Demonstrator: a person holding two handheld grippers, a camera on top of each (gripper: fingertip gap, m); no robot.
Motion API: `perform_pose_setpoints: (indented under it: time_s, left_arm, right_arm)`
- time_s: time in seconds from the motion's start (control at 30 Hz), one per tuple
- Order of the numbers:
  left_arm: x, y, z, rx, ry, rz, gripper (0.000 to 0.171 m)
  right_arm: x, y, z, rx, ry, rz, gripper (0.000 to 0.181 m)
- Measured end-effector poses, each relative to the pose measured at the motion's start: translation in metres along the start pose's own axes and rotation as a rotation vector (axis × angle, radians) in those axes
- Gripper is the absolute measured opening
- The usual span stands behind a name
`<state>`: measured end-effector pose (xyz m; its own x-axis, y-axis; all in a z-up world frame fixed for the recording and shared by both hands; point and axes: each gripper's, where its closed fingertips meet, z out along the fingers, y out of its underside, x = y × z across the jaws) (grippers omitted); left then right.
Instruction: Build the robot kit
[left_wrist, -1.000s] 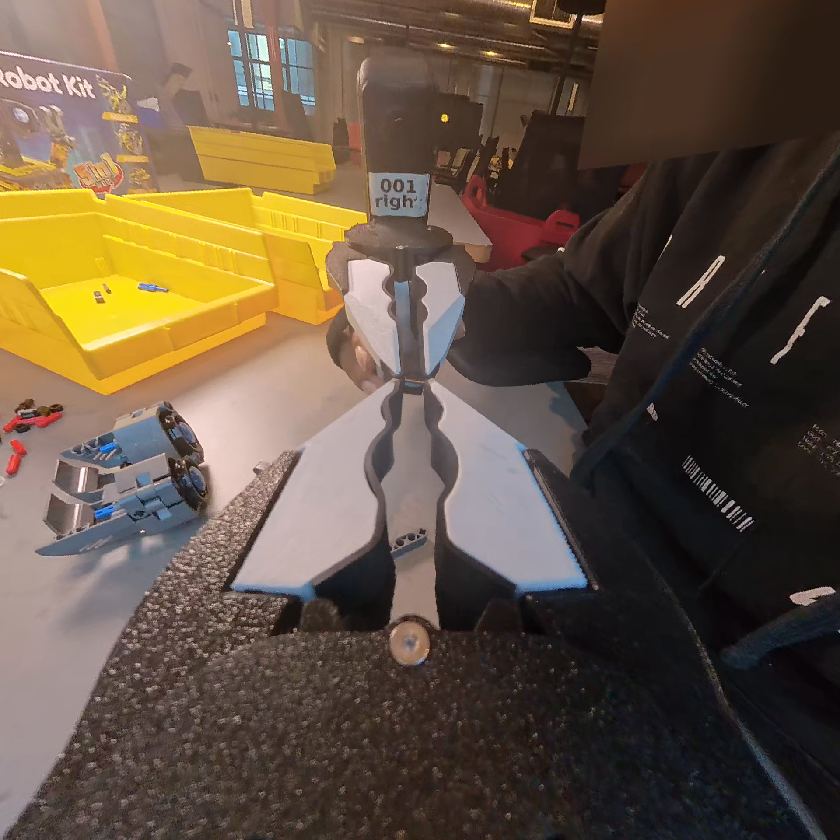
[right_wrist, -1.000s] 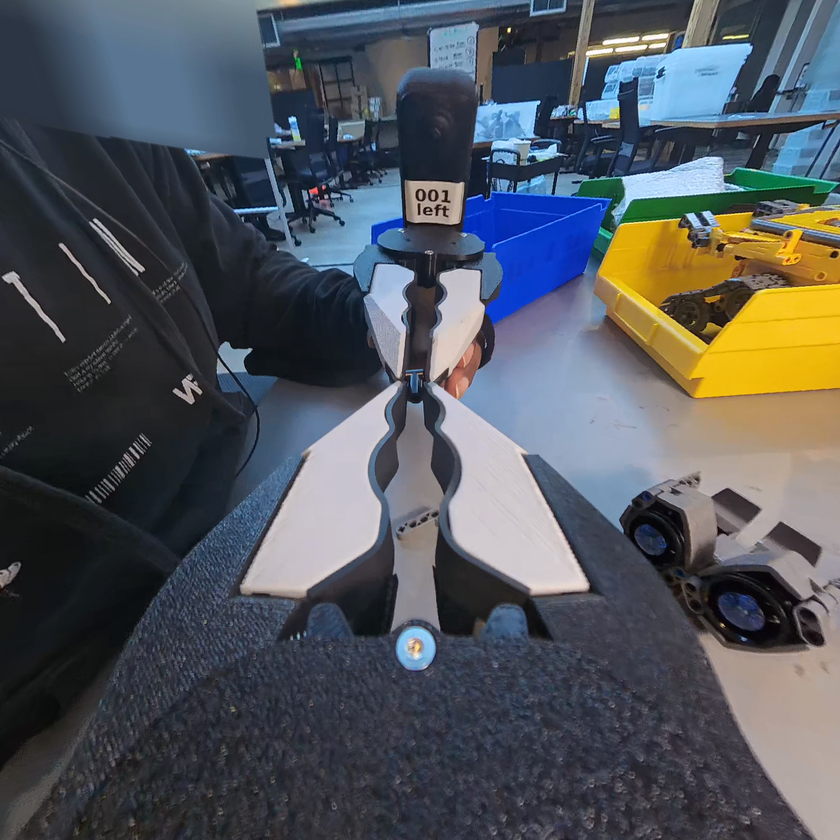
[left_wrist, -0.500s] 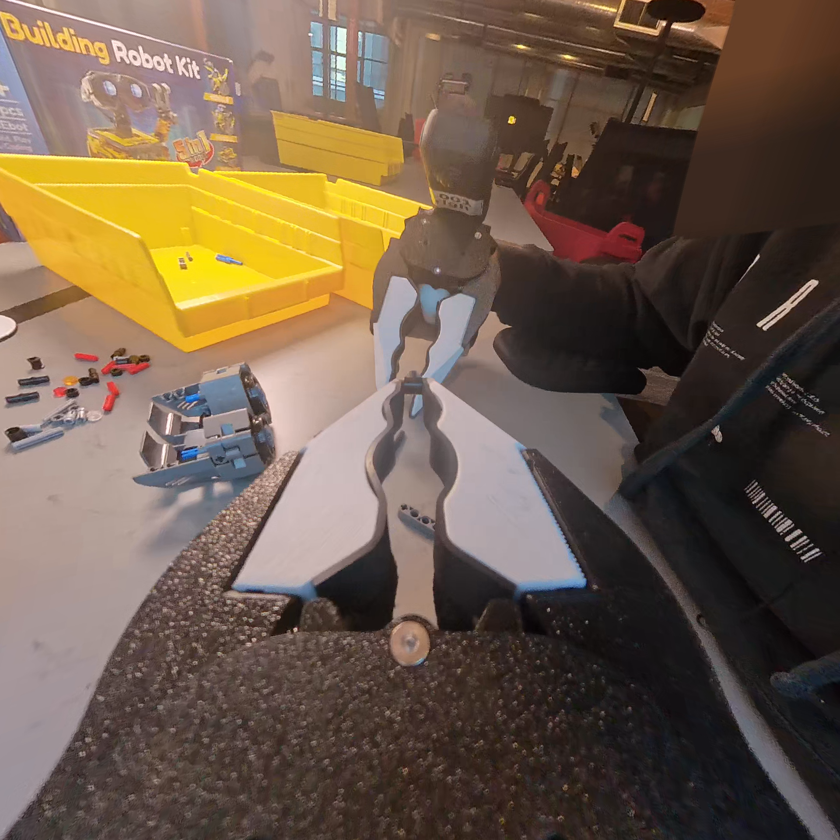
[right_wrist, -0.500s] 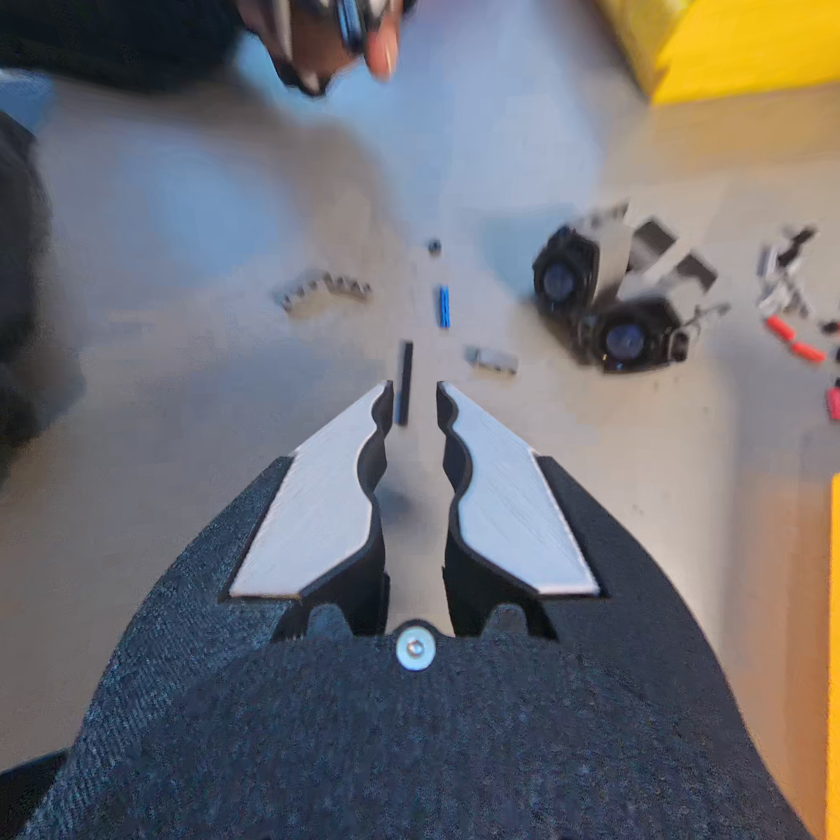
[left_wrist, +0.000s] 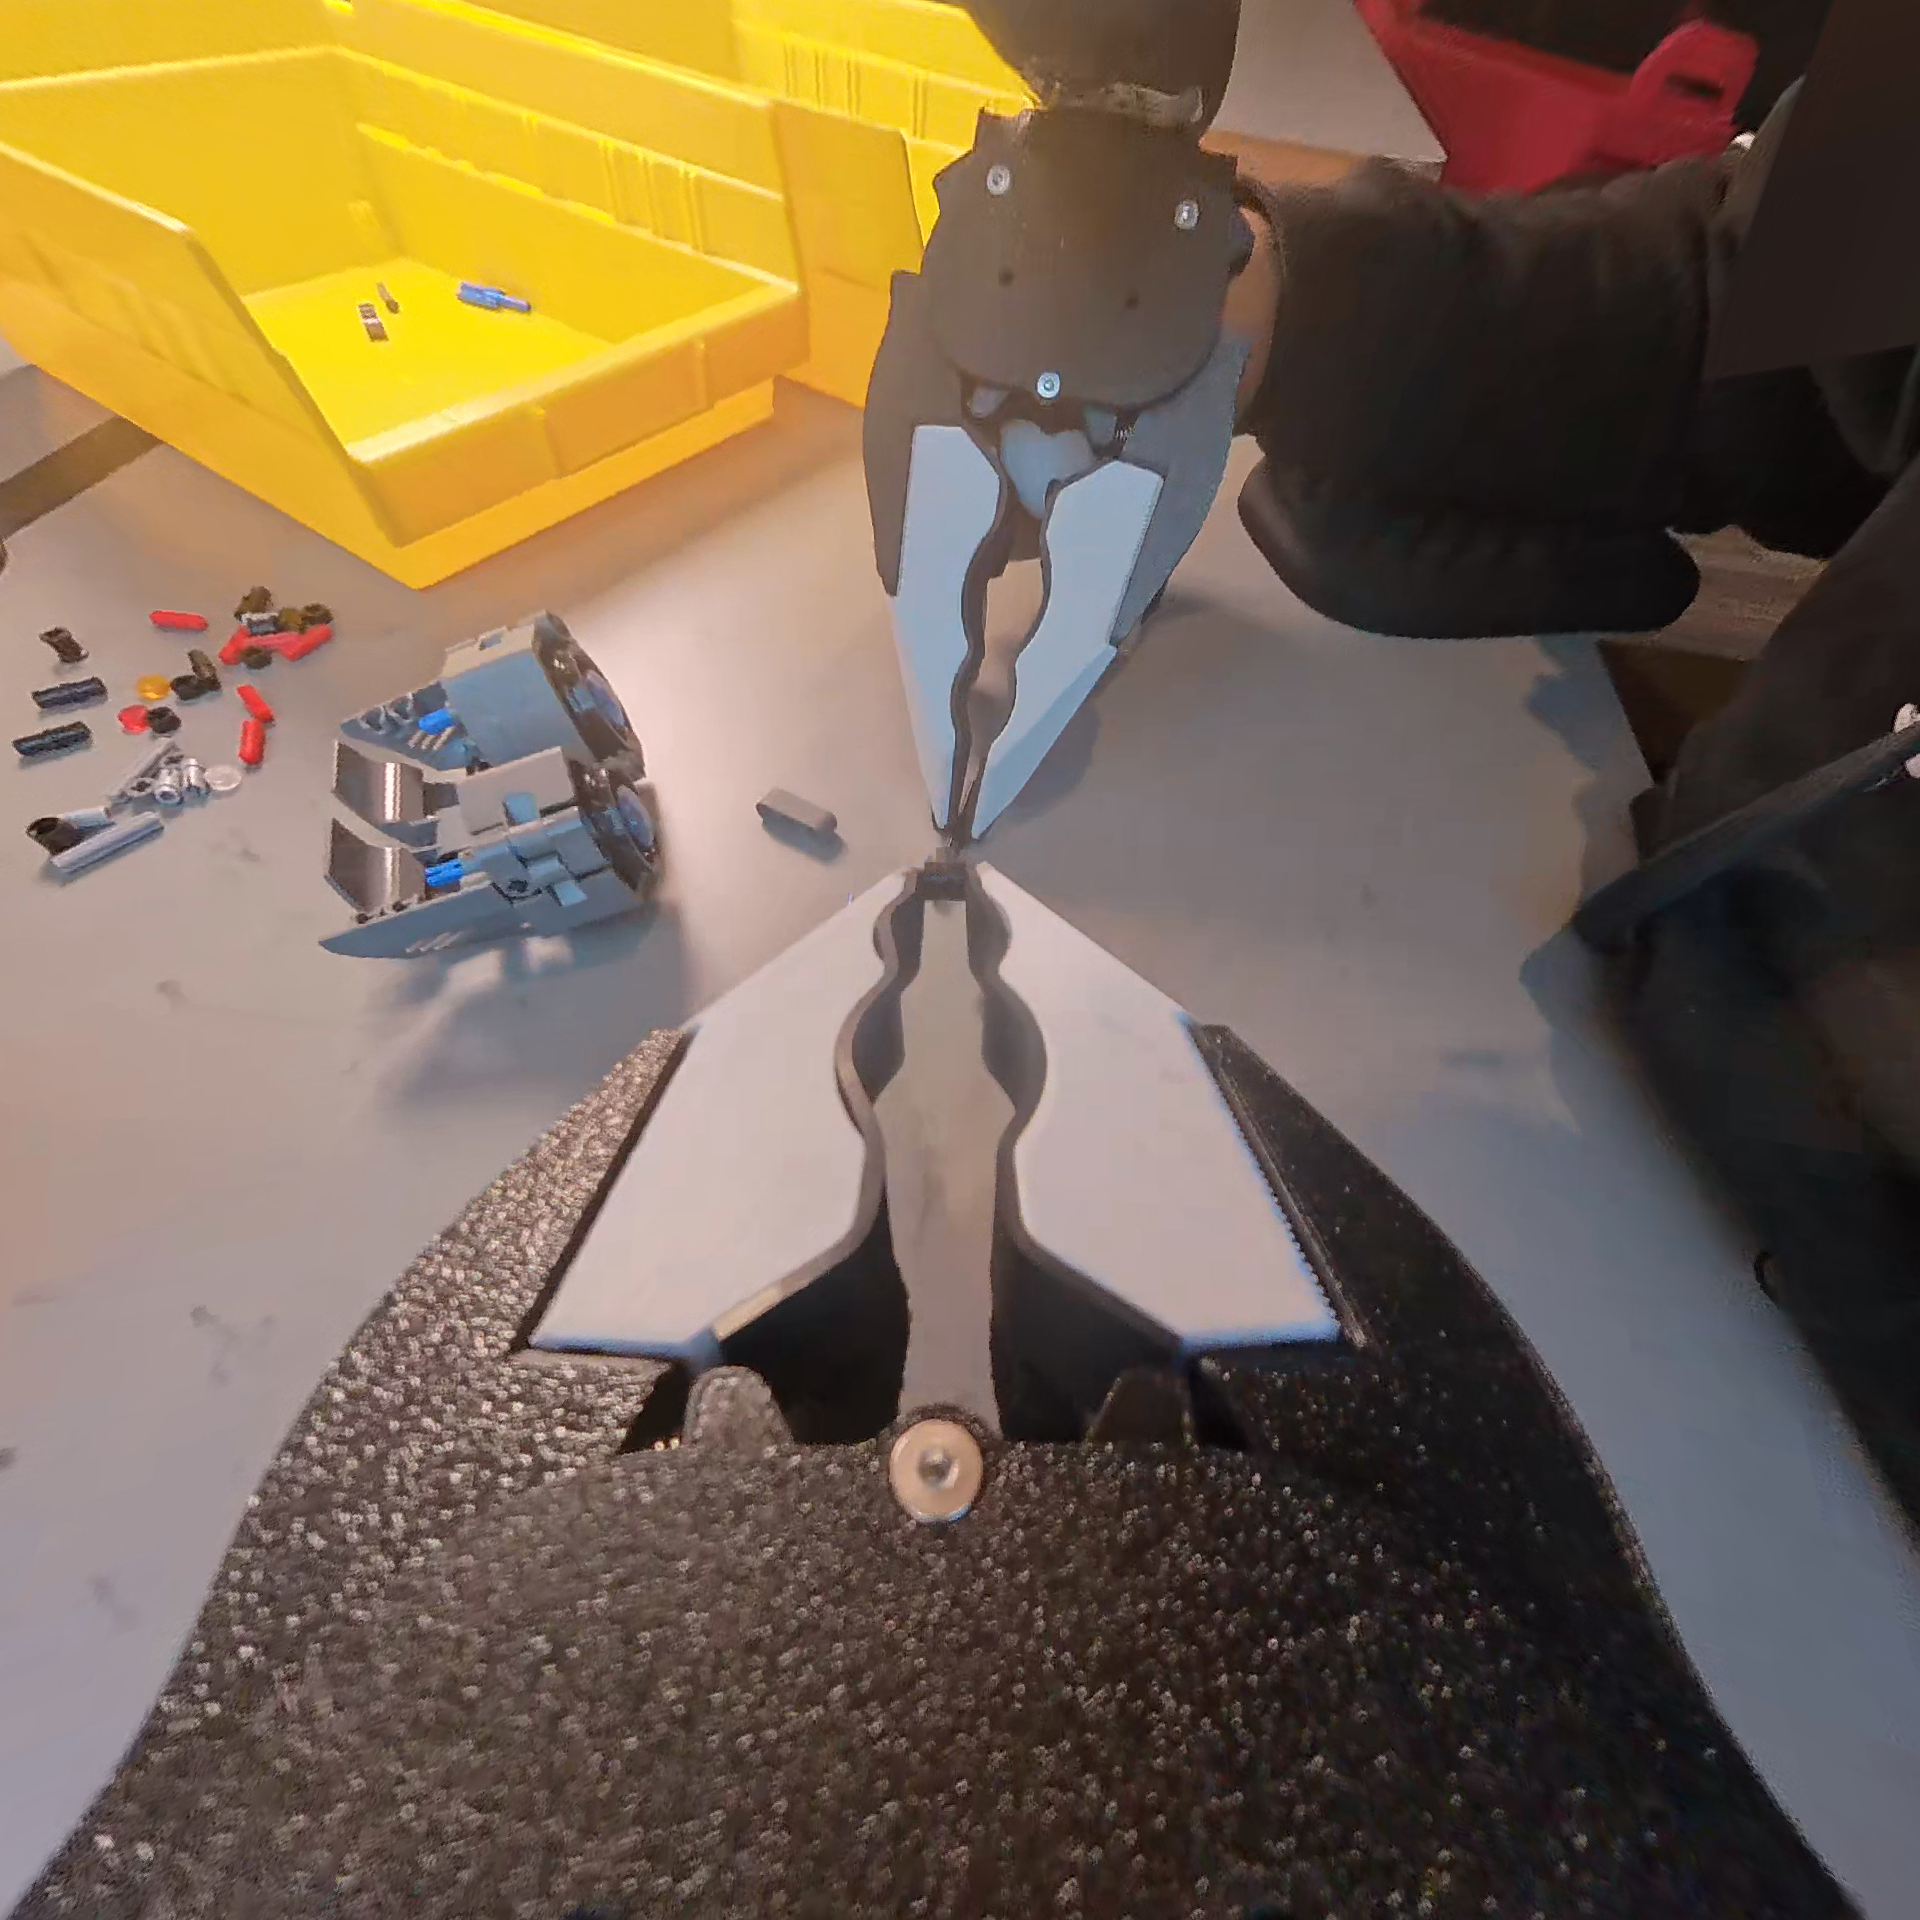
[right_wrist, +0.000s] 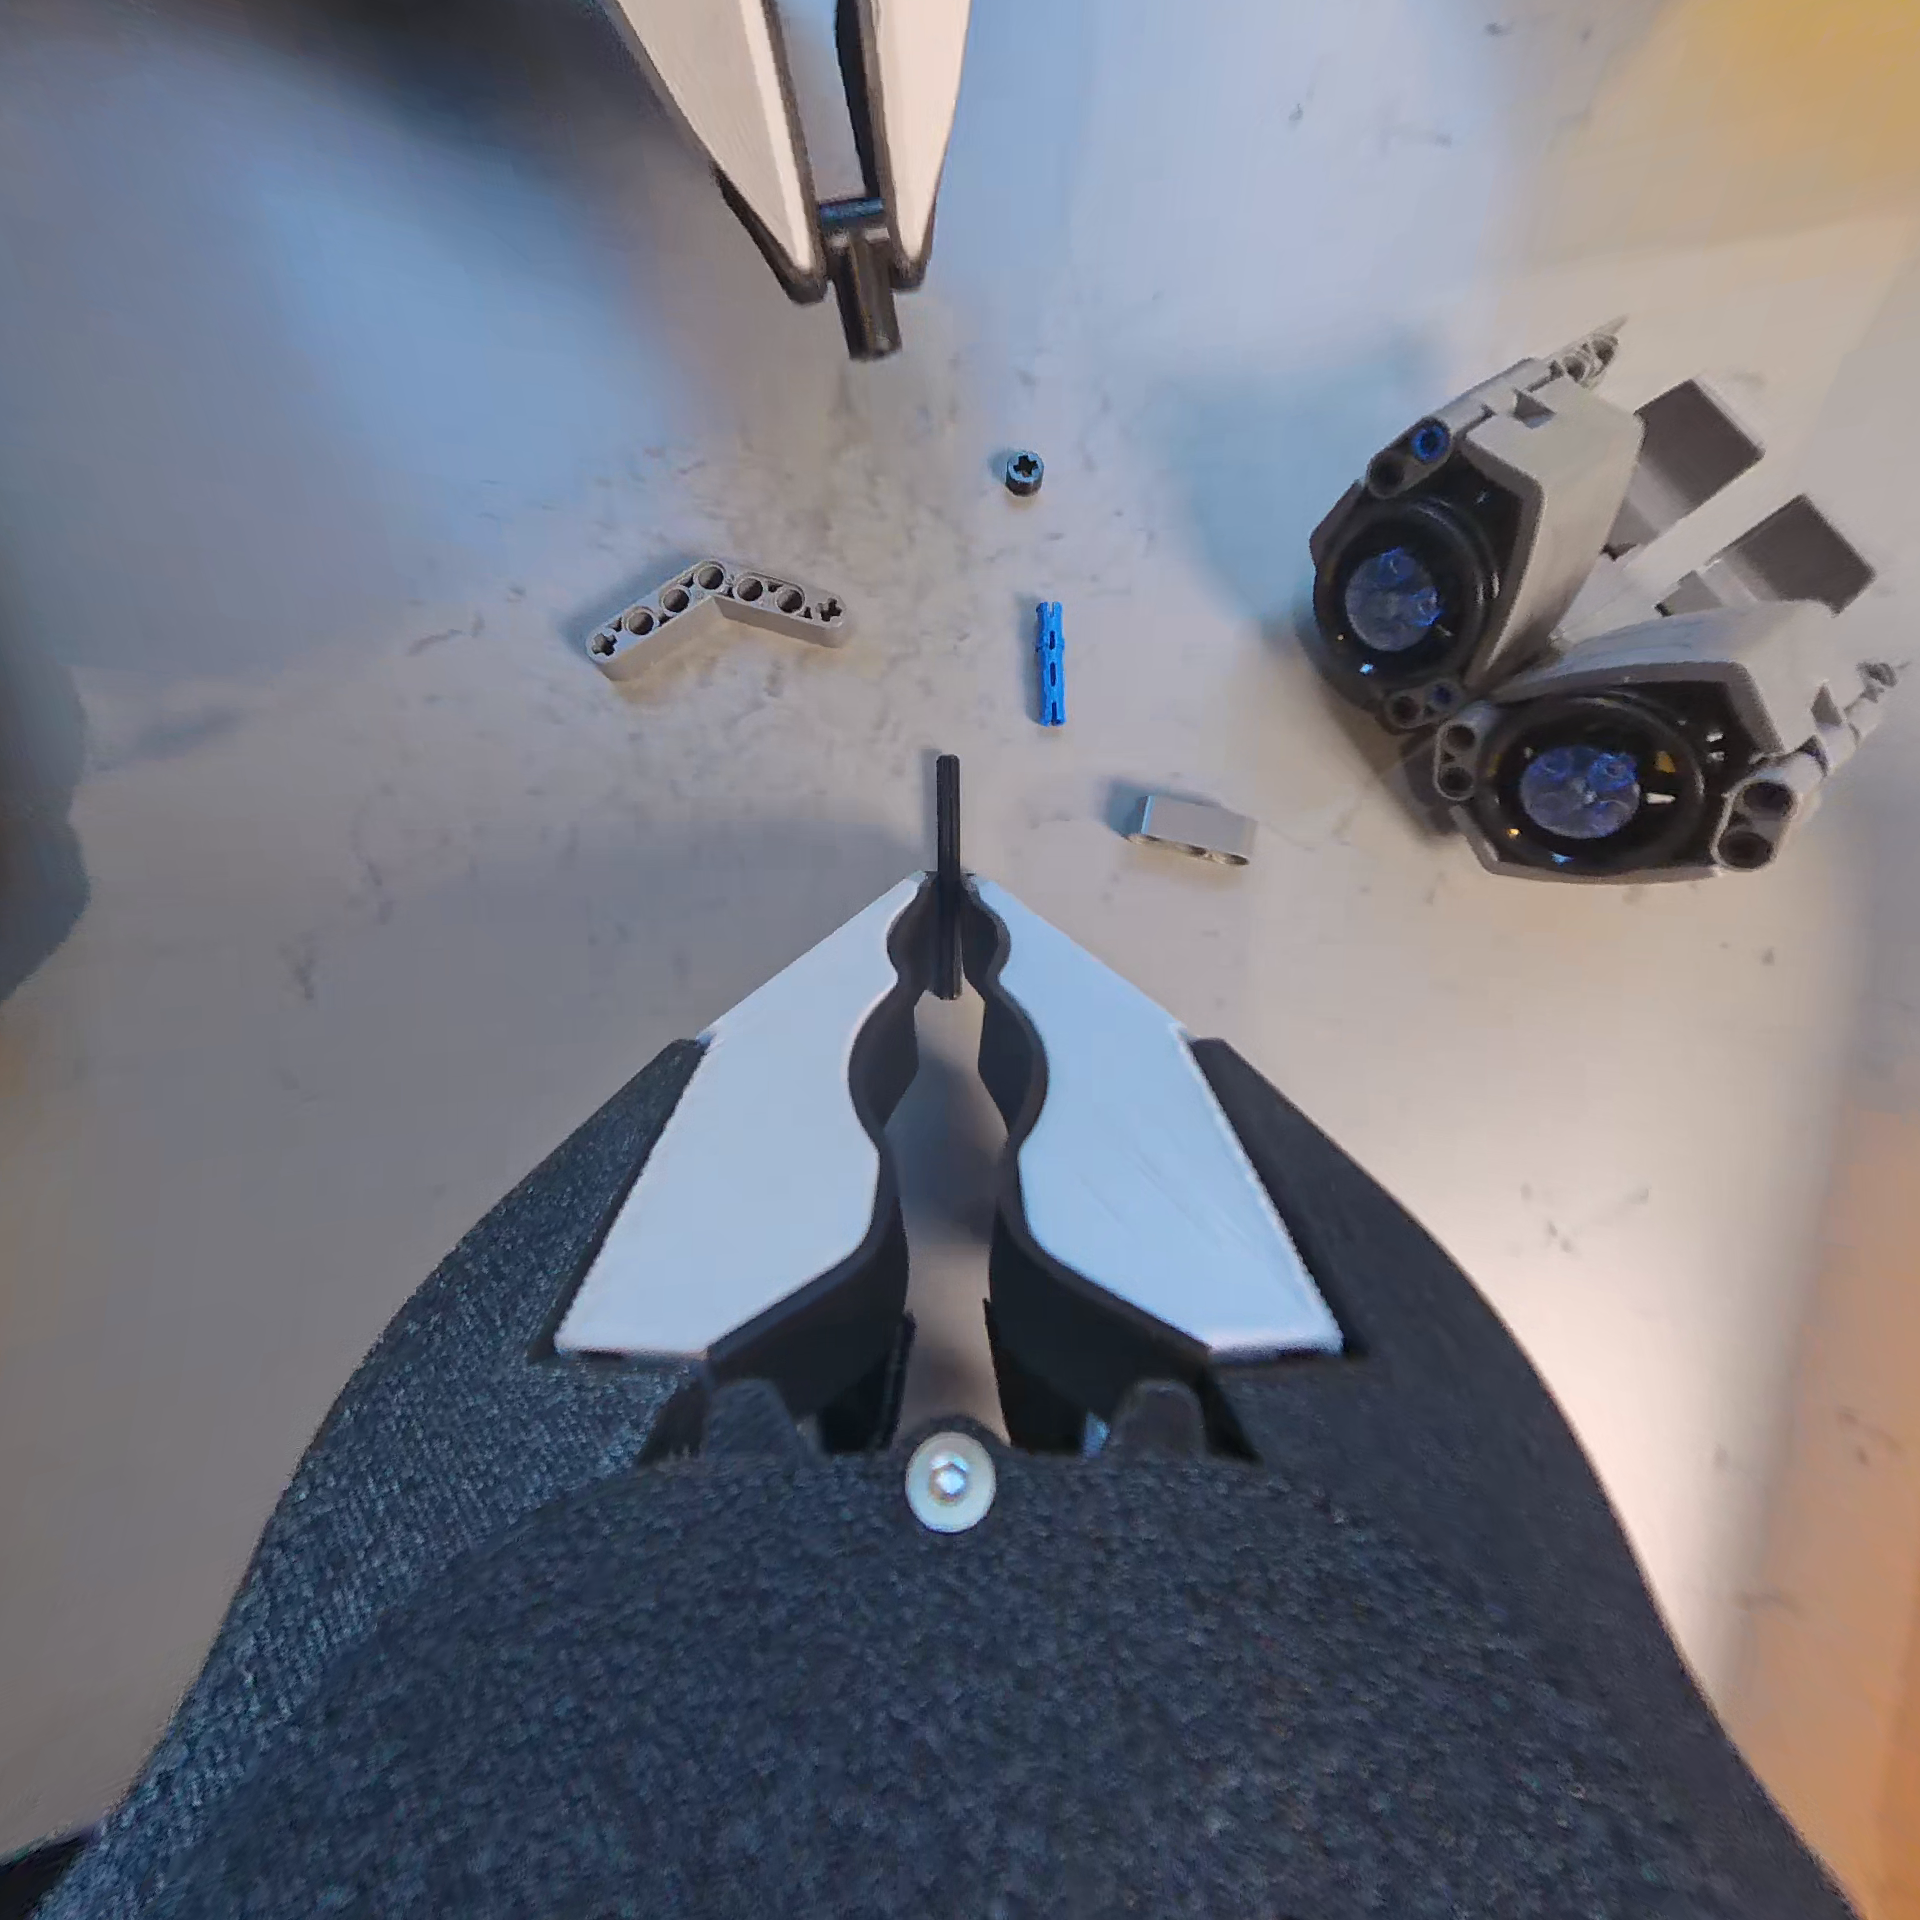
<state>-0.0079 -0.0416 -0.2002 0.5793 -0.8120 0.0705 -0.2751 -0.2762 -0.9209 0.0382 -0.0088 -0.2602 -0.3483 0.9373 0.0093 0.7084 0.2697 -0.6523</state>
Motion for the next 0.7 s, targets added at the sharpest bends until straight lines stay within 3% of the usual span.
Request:
perform_pose_setpoints:
  time_s: [0.1, 0.33, 0.7]
  left_arm:
    - [0.002, -0.004, -0.001, 0.025, 0.01, -0.004, 0.007]
    - [0.006, -0.031, -0.017, 0.199, 0.08, -0.061, 0.007]
    - [0.007, -0.029, -0.012, 0.209, 0.114, -0.121, 0.007]
  right_arm:
    - [-0.009, -0.017, 0.002, 0.11, -0.034, -0.007, 0.0]
    - [-0.011, -0.071, -0.036, 0.436, -0.038, 0.029, 0.001]
    - [-0.015, -0.078, -0.037, 0.422, 0.036, -0.046, 0.001]
